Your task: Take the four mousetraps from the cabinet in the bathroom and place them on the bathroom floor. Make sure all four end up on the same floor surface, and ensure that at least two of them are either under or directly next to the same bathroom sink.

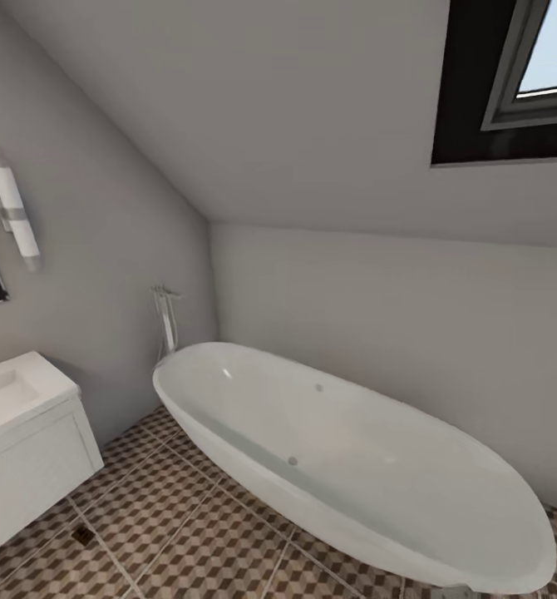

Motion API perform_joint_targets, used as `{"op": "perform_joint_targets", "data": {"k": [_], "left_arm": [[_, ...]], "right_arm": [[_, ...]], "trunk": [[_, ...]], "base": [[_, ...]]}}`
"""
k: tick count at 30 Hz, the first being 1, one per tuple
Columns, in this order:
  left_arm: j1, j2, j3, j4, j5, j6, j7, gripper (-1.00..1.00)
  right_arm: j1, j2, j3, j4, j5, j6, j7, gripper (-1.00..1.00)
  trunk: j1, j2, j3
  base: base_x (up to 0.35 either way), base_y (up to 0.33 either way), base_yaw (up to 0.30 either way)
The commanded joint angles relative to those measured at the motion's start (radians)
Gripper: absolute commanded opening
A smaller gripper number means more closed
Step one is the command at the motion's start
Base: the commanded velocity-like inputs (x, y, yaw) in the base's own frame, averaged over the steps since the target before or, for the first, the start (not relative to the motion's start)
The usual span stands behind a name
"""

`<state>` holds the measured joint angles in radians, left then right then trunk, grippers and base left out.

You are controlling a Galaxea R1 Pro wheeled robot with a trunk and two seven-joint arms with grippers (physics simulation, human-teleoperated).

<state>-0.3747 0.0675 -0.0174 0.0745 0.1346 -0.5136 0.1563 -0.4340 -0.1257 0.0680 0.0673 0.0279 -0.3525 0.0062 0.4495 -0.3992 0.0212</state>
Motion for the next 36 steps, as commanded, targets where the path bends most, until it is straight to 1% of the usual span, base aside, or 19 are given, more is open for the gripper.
{"op": "perform_joint_targets", "data": {"k": [1,15,22,36], "left_arm": [[-0.001,0.000,-0.003,0.004,0.007,-0.006,-0.001,1.00],[-0.001,0.000,-0.003,0.004,0.007,-0.006,-0.001,1.00],[-0.001,0.000,-0.003,0.004,0.007,-0.006,-0.001,1.00],[-0.001,-0.003,-0.003,0.004,0.007,-0.006,-0.001,1.00]], "right_arm": [[-0.002,0.000,0.006,0.005,0.001,-0.006,0.000,1.00],[-0.002,0.001,0.007,0.005,0.001,-0.006,0.001,1.00],[-0.002,0.001,0.007,0.005,0.001,-0.006,0.001,1.00],[-0.002,0.001,0.007,0.003,0.004,-0.005,0.001,1.00]], "trunk": [[0.000,-0.001,0.000],[0.000,-0.001,0.010],[0.000,-0.001,0.011],[0.000,-0.001,0.012]], "base": [[0.000,0.000,-0.252],[0.000,0.000,-0.238],[0.000,0.000,-0.054],[0.000,0.000,-0.004]]}}
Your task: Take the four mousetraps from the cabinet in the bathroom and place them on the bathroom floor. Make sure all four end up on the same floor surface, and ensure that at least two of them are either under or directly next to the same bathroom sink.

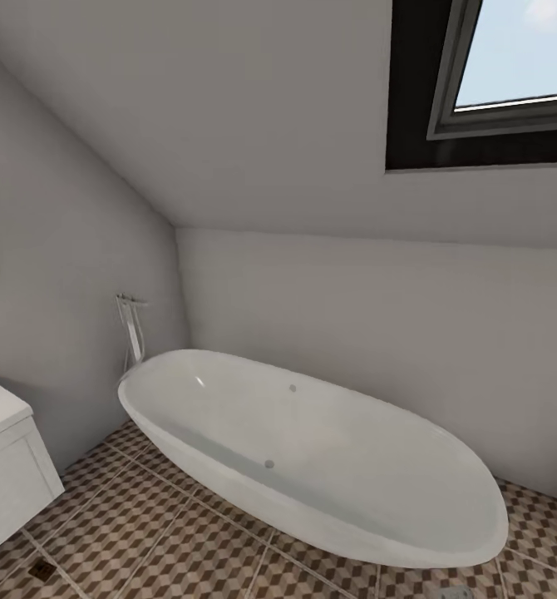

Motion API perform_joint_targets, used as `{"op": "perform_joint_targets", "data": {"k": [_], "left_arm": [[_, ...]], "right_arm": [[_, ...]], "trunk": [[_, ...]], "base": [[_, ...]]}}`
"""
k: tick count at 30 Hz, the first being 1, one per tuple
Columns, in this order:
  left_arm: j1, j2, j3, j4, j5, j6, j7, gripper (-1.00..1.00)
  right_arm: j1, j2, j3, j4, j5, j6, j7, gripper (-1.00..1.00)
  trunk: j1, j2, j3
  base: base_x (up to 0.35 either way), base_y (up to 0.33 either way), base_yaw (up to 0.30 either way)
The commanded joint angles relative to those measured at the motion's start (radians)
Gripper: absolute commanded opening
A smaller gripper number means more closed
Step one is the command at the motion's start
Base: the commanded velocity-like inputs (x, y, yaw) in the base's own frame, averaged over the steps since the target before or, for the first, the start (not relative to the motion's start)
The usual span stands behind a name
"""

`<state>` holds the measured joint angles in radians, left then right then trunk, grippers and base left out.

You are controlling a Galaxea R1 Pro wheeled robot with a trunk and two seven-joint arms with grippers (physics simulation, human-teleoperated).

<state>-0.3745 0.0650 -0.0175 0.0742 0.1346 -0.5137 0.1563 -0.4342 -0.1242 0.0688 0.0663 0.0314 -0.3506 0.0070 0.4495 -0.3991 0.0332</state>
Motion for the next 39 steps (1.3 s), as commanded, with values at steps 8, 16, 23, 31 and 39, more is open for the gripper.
{"op": "perform_joint_targets", "data": {"k": [8,16,23,31,39], "left_arm": [[-0.001,-0.004,-0.002,0.004,0.007,-0.006,-0.001,1.00],[-0.001,-0.005,-0.002,0.004,0.007,-0.006,-0.001,1.00],[-0.001,-0.005,-0.002,0.004,0.007,-0.006,-0.001,1.00],[-0.001,-0.005,-0.002,0.004,0.007,-0.006,-0.001,1.00],[-0.001,-0.005,-0.002,0.004,0.007,-0.006,-0.001,1.00]], "right_arm": [[-0.001,0.000,0.006,0.004,0.002,-0.007,0.001,1.00],[-0.001,0.000,0.006,0.004,0.002,-0.007,0.002,1.00],[-0.001,0.000,0.006,0.004,0.002,-0.007,0.002,1.00],[-0.001,0.000,0.006,0.004,0.002,-0.007,0.002,1.00],[-0.001,0.000,0.006,0.004,0.002,-0.007,0.002,1.00]], "trunk": [[0.000,-0.001,0.000],[0.000,-0.001,-0.005],[0.000,-0.001,-0.015],[0.000,-0.001,-0.027],[0.000,-0.001,-0.031]], "base": [[0.000,0.000,0.000],[0.000,0.000,-0.020],[0.000,0.000,-0.079],[0.000,0.000,-0.091],[0.000,0.000,-0.183]]}}
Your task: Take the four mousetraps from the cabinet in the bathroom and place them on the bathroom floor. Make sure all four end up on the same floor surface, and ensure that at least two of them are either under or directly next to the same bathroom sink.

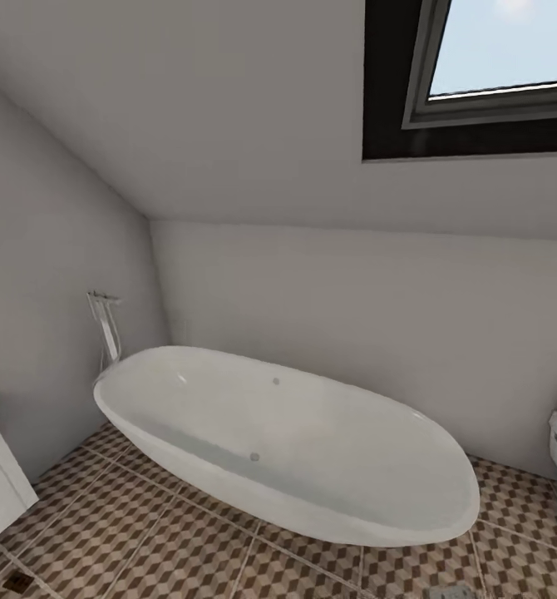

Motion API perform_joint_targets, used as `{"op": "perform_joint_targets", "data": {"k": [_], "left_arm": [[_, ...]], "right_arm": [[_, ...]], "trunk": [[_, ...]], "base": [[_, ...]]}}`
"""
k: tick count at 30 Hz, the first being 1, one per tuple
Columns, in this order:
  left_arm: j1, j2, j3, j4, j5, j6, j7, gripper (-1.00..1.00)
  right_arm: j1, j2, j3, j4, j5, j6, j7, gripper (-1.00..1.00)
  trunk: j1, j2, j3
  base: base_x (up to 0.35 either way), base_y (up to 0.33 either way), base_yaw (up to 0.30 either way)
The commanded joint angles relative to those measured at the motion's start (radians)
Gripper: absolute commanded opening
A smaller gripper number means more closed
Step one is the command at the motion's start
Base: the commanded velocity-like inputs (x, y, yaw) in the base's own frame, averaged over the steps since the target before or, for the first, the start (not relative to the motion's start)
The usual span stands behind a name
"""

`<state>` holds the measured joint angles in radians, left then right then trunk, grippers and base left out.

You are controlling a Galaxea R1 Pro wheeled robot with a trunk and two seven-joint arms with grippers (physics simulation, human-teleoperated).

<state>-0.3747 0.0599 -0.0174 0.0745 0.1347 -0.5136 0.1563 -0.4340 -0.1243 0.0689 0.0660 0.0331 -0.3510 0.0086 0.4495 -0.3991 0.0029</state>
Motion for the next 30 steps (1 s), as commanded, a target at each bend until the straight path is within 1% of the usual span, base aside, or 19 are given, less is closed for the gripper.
{"op": "perform_joint_targets", "data": {"k": [1,30], "left_arm": [[-0.001,0.000,-0.003,0.004,0.006,-0.006,-0.001,1.00],[-0.001,0.000,-0.003,0.004,0.006,-0.006,-0.001,1.00]], "right_arm": [[-0.002,0.000,0.006,0.005,0.001,-0.006,0.001,1.00],[-0.002,0.000,0.006,0.005,0.001,-0.006,0.001,1.00]], "trunk": [[0.000,-0.001,-0.001],[0.000,-0.001,-0.001]], "base": [[0.000,0.000,-0.246],[0.000,0.000,-0.264]]}}
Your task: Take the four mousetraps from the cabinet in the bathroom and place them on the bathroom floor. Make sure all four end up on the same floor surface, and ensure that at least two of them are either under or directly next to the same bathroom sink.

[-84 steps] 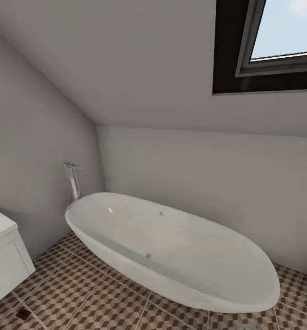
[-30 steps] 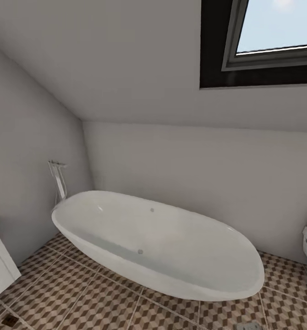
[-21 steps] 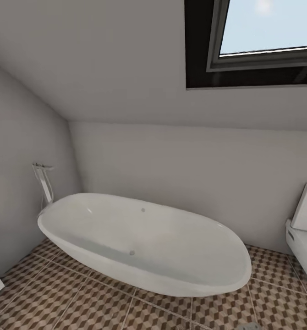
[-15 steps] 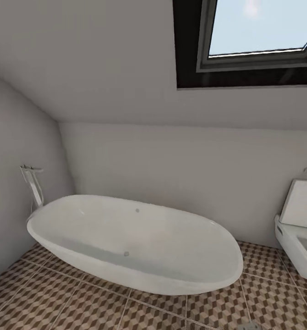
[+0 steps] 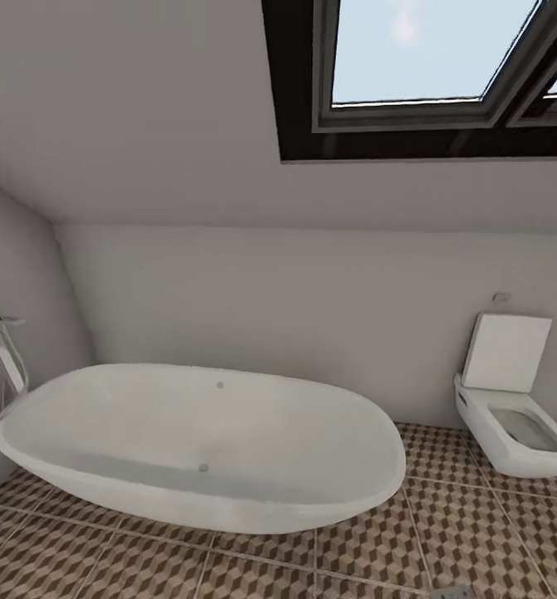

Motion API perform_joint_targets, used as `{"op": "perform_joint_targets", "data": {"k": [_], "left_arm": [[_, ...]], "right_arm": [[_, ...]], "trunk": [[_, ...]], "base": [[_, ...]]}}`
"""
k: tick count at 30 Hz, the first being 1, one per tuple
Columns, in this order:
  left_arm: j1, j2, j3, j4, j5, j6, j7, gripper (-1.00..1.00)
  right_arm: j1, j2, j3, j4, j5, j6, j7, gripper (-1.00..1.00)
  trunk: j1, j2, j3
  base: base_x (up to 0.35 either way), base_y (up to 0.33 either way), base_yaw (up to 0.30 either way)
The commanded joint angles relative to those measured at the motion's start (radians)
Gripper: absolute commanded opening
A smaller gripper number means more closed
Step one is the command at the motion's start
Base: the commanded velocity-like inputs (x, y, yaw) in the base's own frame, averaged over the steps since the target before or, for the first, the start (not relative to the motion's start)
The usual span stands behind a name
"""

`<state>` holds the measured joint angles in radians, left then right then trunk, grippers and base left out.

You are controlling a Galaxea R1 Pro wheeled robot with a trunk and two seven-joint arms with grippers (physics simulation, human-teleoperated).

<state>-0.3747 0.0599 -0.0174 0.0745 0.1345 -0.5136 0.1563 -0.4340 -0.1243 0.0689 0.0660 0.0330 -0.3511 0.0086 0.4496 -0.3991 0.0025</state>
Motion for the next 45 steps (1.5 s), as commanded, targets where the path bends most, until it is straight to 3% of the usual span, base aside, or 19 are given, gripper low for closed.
{"op": "perform_joint_targets", "data": {"k": [1,45], "left_arm": [[-0.001,0.000,-0.003,0.004,0.007,-0.006,-0.001,1.00],[-0.001,0.001,-0.003,0.004,0.007,-0.006,-0.001,1.00]], "right_arm": [[-0.002,0.000,0.006,0.005,0.001,-0.006,0.001,1.00],[-0.002,0.000,0.006,0.005,0.001,-0.006,0.001,1.00]], "trunk": [[0.000,-0.001,0.000],[0.000,-0.001,0.000]], "base": [[0.000,0.000,-0.267],[0.000,0.000,-0.267]]}}
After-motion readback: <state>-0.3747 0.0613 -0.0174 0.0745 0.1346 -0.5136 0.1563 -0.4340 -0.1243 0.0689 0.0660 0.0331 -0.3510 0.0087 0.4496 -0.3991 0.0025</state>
